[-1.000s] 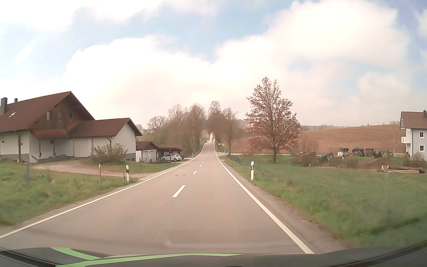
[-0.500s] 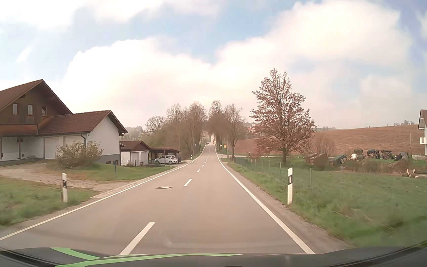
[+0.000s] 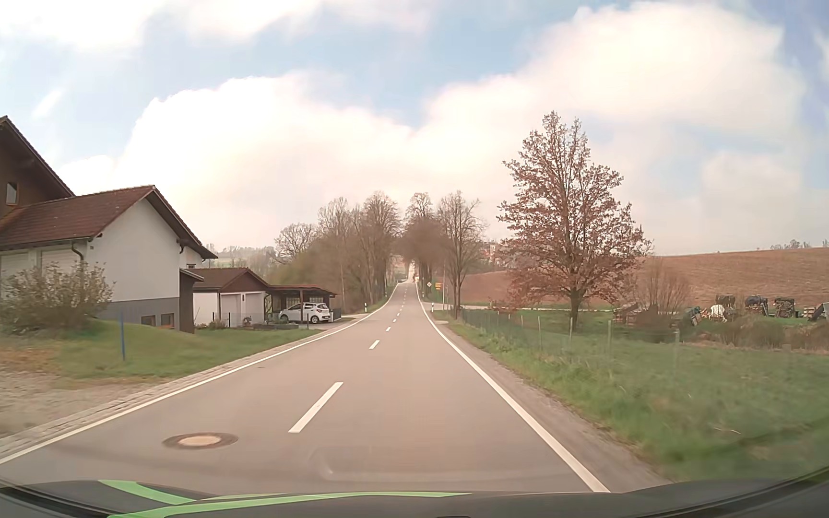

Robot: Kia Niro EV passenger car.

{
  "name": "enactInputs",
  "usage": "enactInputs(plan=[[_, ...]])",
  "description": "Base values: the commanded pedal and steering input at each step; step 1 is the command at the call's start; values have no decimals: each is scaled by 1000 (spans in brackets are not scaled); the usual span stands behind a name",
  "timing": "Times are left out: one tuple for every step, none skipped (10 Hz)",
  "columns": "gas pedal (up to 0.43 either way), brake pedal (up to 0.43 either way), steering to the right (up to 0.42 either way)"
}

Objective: Follow the waypoints while adhering to traffic rules and regulations

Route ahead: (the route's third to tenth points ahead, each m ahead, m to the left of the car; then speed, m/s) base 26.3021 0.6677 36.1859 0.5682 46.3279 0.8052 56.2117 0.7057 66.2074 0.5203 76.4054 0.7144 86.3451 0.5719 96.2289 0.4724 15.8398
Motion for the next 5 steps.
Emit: enactInputs(plan=[[0,0,0],[0,0,0],[0,0,0],[0,0,0],[0,0,-1]])
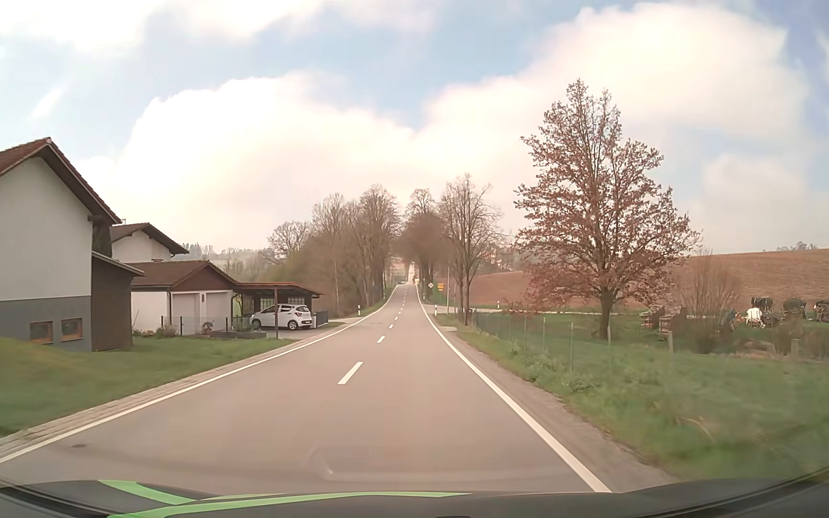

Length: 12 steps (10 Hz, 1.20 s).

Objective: Follow the waypoints while adhering to traffic rules and regulations

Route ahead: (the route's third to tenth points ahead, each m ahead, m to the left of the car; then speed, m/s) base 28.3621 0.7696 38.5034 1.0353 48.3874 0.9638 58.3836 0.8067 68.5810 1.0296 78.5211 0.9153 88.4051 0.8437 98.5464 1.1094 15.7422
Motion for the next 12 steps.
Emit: enactInputs(plan=[[0,0,-1],[0,0,-1],[0,0,-1],[0,0,-1],[0,0,-1],[0,0,-1],[0,0,-1],[0,0,0],[0,0,0],[0,0,1],[0,0,1],[0,0,1]])
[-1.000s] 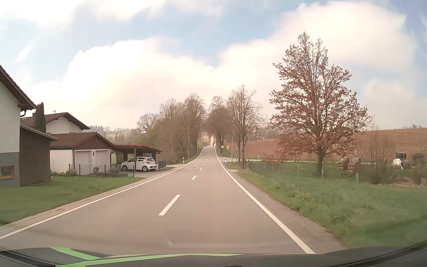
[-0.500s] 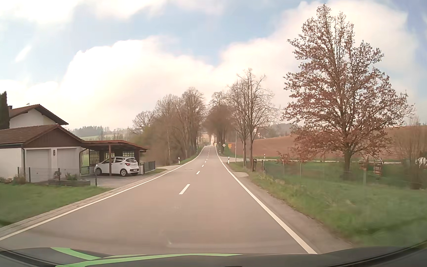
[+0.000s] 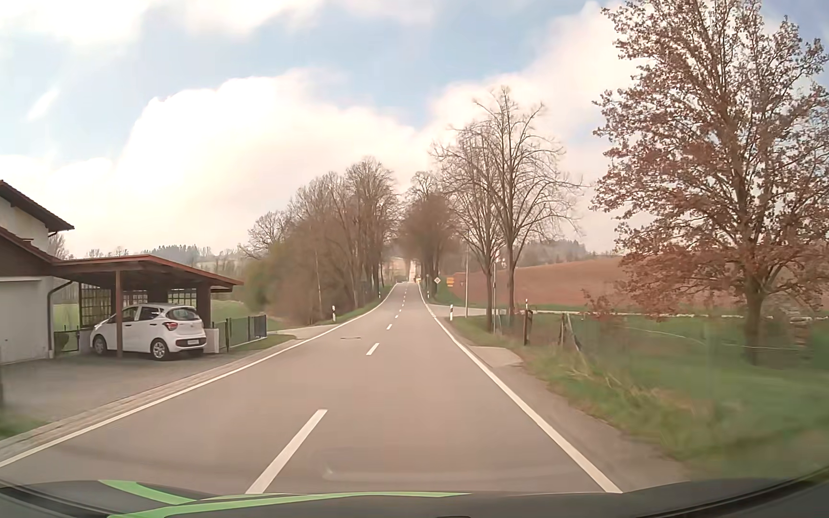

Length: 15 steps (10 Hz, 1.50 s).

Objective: Follow the waypoints while adhering to traffic rules and regulations

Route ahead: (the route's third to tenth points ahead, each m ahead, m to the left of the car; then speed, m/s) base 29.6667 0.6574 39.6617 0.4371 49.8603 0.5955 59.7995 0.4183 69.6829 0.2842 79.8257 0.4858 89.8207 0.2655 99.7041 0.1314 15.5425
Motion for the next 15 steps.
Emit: enactInputs(plan=[[0,0,1],[0,0,1],[0,0,1],[0,0,1],[0,0,1],[0,0,1],[0,0,1],[0,0,1],[0,0,1],[0,0,1],[0,0,2],[0,0,2],[0,0,2],[20,0,2],[67,0,2]])
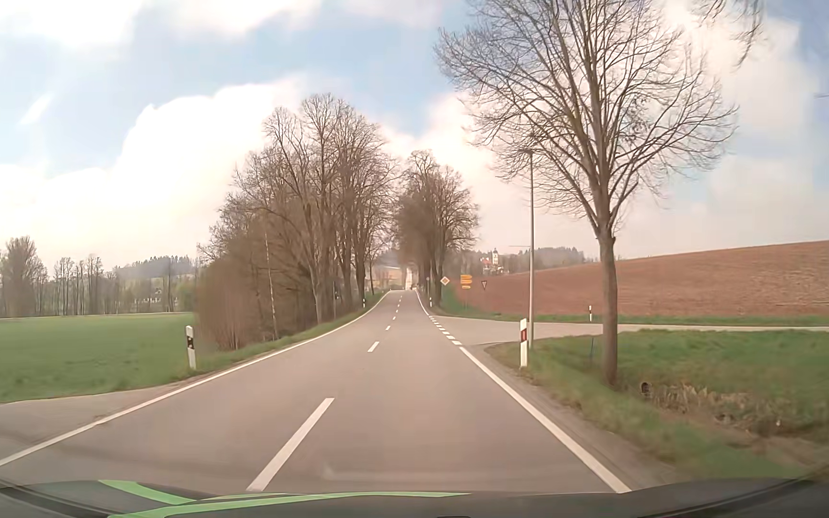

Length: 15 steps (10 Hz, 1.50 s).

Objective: Follow the waypoints while adhering to traffic rules and regulations

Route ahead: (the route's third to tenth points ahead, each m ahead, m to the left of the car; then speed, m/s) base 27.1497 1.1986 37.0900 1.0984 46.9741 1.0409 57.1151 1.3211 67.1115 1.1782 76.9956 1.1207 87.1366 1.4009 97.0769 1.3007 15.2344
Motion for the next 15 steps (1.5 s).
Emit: enactInputs(plan=[[67,0,2],[67,0,2],[67,0,2],[67,0,2],[67,0,2],[67,0,2],[67,0,2],[79,0,1],[87,0,0],[87,0,0],[98,0,-1],[98,0,-1],[110,0,-1],[110,0,-1],[110,0,-1]])
